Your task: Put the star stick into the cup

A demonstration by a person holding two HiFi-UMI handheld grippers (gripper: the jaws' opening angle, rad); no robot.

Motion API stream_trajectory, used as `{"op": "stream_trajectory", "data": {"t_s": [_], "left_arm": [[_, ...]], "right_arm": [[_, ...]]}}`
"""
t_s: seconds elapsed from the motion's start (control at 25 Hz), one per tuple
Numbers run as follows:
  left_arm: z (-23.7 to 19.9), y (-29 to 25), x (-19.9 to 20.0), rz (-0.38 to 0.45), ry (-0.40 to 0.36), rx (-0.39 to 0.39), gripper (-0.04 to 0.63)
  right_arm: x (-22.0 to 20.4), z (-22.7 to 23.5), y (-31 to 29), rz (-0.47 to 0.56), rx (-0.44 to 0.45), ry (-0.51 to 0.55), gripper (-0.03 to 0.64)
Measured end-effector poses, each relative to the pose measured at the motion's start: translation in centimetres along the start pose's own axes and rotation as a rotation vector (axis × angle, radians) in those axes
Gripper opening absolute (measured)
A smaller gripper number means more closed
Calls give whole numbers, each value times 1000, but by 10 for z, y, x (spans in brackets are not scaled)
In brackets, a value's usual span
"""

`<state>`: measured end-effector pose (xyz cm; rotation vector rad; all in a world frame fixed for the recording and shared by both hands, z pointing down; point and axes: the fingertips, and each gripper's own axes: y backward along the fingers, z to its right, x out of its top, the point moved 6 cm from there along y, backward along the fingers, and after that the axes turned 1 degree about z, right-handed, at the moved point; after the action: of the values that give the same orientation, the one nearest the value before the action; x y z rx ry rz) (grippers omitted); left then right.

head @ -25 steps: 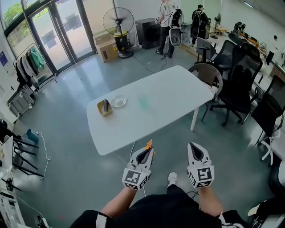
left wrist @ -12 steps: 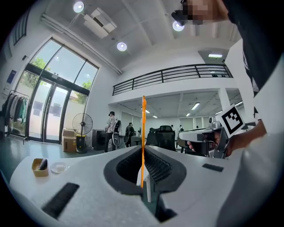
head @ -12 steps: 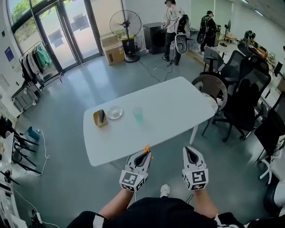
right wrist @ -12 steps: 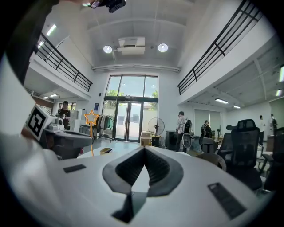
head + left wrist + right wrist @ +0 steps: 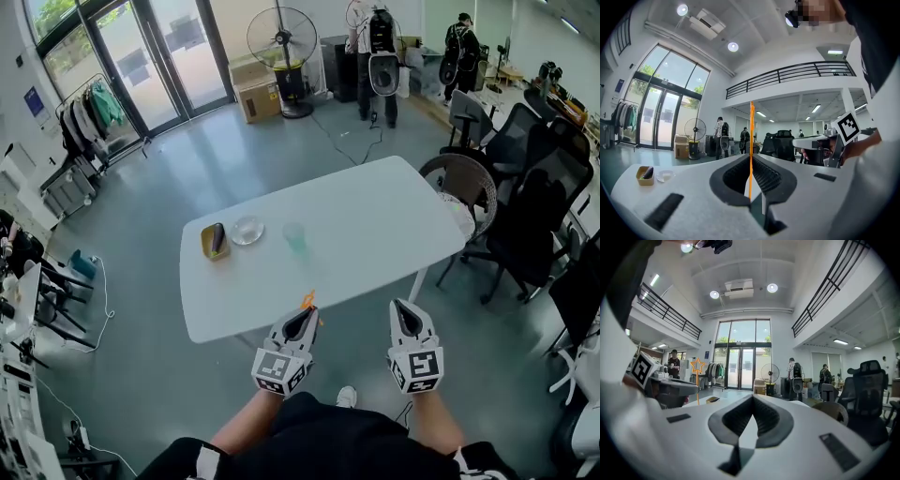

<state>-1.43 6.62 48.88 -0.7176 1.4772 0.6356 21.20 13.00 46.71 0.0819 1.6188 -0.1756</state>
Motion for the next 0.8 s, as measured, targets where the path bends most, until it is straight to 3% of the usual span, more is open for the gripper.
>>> {"op": "stream_trajectory", "data": {"t_s": [0.32, 0.8], "left_arm": [[-22, -21, -6, -14, 10, 36, 26], [-124, -81, -13, -33, 31, 87, 26]], "right_arm": [[-6, 8, -42, -11, 52, -11, 5], [10, -5, -173, -10, 160, 15, 5]]}}
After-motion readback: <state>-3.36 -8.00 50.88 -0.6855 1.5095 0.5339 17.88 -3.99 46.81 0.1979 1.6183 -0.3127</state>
